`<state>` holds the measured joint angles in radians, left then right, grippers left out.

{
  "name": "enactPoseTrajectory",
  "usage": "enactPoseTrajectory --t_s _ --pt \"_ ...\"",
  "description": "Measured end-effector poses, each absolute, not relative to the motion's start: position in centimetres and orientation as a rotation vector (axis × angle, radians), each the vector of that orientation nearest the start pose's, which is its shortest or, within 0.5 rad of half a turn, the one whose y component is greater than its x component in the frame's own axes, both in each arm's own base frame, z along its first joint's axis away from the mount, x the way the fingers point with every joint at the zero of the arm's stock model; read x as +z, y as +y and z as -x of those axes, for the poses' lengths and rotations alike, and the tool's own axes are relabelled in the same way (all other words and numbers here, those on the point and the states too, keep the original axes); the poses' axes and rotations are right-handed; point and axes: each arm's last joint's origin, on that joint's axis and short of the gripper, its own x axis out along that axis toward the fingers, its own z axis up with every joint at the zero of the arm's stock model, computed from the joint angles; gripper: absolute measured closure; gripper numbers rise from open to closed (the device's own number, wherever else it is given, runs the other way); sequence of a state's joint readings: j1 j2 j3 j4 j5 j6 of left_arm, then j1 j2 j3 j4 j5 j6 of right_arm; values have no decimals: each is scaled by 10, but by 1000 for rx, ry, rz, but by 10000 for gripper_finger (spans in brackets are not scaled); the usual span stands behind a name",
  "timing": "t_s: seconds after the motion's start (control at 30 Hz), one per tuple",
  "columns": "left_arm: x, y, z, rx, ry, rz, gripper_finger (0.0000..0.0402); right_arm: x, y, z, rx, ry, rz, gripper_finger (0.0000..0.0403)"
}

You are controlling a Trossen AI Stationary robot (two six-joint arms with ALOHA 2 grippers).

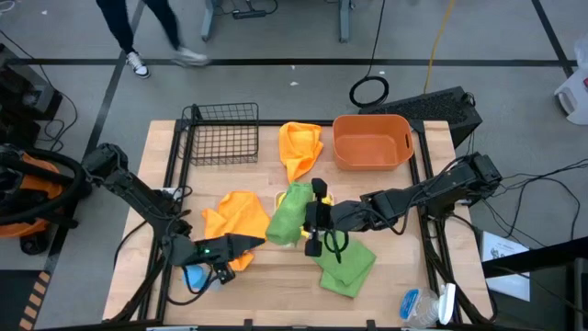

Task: Sort microfiber towel by color & place in baskets
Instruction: Put the top green microfiber towel into the black wire basket

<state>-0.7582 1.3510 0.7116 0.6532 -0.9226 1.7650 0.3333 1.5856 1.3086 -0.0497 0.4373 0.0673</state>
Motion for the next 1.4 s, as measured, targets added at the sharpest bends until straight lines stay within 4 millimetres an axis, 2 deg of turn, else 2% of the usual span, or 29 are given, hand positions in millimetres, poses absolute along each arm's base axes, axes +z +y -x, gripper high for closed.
enactPoseTrajectory --t_s 0.27,0.4,0.57,0.8,0.93,1.03,1.1,1.3,1.4 --pt "265 -163 -230 156 167 -1790 126 326 103 -355 -83 285 47 394" --pt "263 -162 -231 147 176 -1779 126 325 101 -356 -88 296 52 394" --pt "268 -161 -230 198 152 -1631 126 325 101 -356 -87 297 59 394" --pt "271 -149 -238 267 146 -1381 126 323 102 -357 -86 300 61 394" --pt "270 -145 -243 220 91 -1315 131 320 102 -359 -86 306 63 394" --pt "271 -141 -246 205 74 -1309 162 320 103 -359 -86 306 63 394" --pt "271 -137 -248 223 90 -1311 202 319 103 -360 -85 308 72 394" --pt "270 -128 -253 254 119 -1315 375 319 102 -360 -108 307 56 389" --pt "272 -126 -252 271 126 -1310 388 318 103 -360 -108 313 19 360"
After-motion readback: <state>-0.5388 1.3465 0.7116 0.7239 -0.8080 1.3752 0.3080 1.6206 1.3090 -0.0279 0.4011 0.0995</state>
